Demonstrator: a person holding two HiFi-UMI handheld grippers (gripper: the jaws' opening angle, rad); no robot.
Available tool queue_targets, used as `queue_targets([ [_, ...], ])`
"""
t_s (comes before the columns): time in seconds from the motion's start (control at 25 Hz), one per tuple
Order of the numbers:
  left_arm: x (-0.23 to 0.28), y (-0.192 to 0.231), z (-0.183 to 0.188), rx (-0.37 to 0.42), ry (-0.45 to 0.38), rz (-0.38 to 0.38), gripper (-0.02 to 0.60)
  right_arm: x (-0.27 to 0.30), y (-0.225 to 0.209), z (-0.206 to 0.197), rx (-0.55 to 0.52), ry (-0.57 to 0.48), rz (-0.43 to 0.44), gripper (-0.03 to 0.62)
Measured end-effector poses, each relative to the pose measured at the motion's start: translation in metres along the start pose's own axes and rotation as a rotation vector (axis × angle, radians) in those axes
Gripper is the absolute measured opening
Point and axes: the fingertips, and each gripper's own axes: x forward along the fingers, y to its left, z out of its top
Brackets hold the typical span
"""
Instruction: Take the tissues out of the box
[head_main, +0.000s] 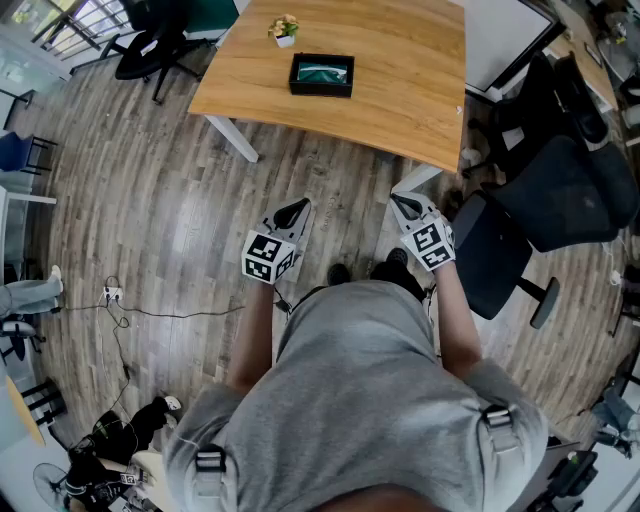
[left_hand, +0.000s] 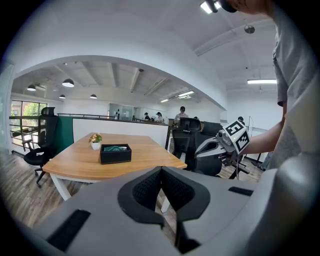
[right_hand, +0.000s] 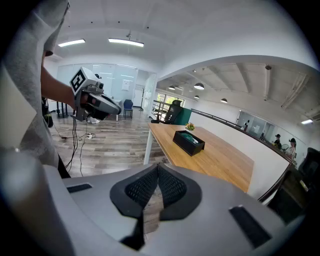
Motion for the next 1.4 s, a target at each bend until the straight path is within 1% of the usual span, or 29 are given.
queue_targets([
  [0.12,-0.001,0.007,0.003,-0.005,0.007,0.002,0.020,0.004,-0.002,0.008,-0.005,0.001,0.000,0.005],
  [0.24,-0.002,0.010,0.012,0.010,-0.008,0.003,0.020,0.006,-0.003,0.012,-0.007,-0.001,0.000,0.005],
  [0.4,-0.005,0.021,0.012,0.012,-0.012,0.011,0.020,0.014,-0.002,0.015,-0.011,-0.002,0.002,0.005],
  [0.6,-0.004,0.005,0.012,0.032,-0.010,0.011,0.020,0.004,-0.006,0.017,-0.006,-0.038,-0.026,0.006],
  [1.0,-0.005,0.002,0.027,0.071,-0.035,0.033,0.021,-0.001,-0.002,0.027,-0.007,-0.073,-0.013,0.006],
  [1.2,-0.009,-0.003,0.031,0.092,-0.031,0.031,0.021,-0.008,0.003,0.037,0.005,-0.122,0.027,0.051],
  [1.32,-0.011,-0.004,0.032,0.094,-0.031,0.032,0.023,-0.009,0.003,0.039,0.005,-0.127,0.033,0.067],
  [1.4,-0.012,-0.002,0.032,0.085,-0.037,0.036,0.026,-0.009,0.003,0.040,0.010,-0.129,0.034,0.090],
])
